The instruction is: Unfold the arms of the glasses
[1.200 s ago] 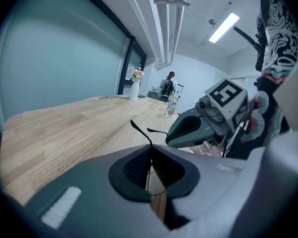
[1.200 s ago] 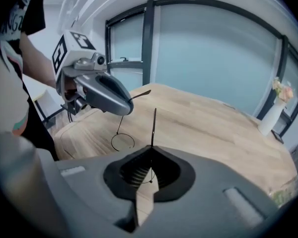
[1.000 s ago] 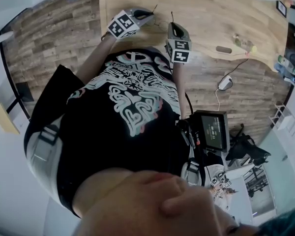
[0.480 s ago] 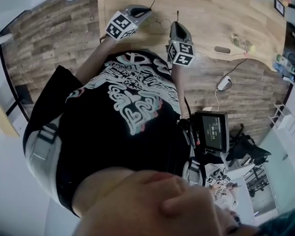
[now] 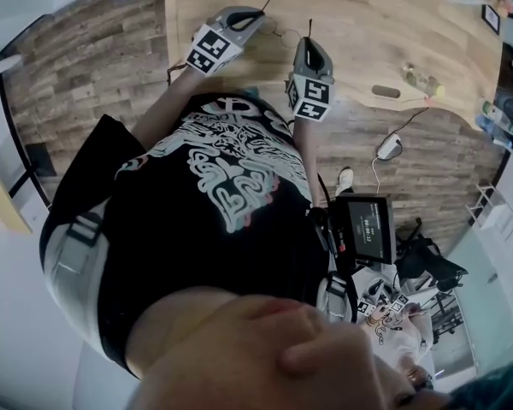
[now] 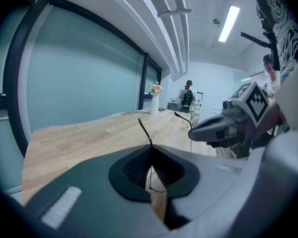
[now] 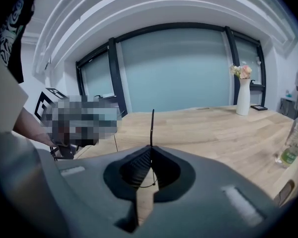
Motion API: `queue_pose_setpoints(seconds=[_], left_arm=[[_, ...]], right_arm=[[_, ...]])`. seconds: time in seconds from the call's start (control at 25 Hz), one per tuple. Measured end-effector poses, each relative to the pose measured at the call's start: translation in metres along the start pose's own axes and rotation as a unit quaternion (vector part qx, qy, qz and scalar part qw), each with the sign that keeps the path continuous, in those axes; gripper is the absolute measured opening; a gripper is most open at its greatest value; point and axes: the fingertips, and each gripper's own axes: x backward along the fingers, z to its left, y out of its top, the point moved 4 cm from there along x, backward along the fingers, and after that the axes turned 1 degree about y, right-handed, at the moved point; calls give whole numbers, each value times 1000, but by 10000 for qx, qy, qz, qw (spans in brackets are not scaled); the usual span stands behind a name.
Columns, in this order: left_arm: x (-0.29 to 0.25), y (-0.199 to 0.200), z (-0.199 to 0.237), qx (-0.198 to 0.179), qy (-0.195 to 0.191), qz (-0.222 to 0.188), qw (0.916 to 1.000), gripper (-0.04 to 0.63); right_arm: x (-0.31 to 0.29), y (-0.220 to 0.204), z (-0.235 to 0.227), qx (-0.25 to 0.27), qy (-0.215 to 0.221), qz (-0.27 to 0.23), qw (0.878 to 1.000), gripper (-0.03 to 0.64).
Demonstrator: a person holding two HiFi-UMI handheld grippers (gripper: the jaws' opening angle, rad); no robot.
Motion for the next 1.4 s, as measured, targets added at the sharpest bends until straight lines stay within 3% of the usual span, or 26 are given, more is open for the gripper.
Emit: queue_pose_setpoints(seconds=[0.32,1.4], left_arm=[[9,3,-3,-97,243,-100,9996,-11],[12,3,-1,-188,334,26,9993,-11]], right_arm=[[3,4,5,91,56,-109,9999,2],[-1,2,7,86,227,-134,9996,0]])
